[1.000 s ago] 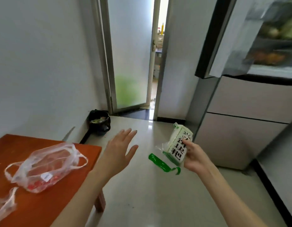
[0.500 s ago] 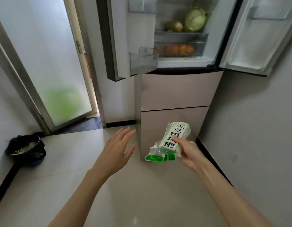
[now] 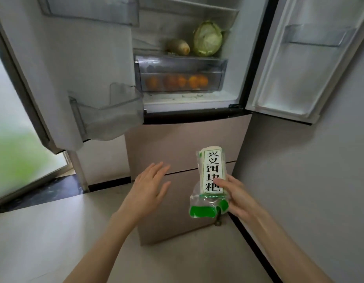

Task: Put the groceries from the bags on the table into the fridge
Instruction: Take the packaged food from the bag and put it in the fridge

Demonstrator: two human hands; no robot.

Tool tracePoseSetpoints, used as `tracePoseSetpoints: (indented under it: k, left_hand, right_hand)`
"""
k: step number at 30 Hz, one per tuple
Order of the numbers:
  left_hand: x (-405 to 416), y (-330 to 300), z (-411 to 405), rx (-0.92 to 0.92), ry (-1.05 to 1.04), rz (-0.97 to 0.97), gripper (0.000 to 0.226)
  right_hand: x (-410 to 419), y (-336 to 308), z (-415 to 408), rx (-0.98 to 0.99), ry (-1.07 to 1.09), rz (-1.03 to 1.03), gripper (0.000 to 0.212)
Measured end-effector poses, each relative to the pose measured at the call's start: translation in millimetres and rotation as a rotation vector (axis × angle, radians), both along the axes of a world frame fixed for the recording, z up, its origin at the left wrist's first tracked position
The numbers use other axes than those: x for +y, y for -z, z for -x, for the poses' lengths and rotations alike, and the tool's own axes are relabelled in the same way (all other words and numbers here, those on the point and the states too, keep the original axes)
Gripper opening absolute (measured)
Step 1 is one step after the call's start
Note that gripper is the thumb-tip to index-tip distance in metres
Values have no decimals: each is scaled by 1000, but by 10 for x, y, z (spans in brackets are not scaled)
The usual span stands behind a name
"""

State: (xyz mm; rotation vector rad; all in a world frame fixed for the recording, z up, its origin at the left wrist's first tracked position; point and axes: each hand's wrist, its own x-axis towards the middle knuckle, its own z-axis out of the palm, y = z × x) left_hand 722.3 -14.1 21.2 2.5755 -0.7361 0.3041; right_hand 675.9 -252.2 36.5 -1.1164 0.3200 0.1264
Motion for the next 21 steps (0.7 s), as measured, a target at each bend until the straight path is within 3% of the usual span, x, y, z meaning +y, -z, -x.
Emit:
tracePoseSetpoints:
  k: [4, 8, 11, 21]
  left_hand:
    - [-449, -191, -586, -37, 56, -22, 74]
    - [-755, -336, -1187, -57, 59, -32, 76]
    - [-971, -456, -1663, -86, 17, -1, 58]
    - [-1363, -1201, -3372, -202, -309, 158, 57]
  right_hand:
    - [-298, -178, -549, -74, 79, 142, 38]
    - [-611, -409, -1143, -146, 35, 64, 41]
    - [-817, -639, -1645, -177, -21, 29, 39]
    - [-1218, -1565, -3596, -365, -150, 138, 32]
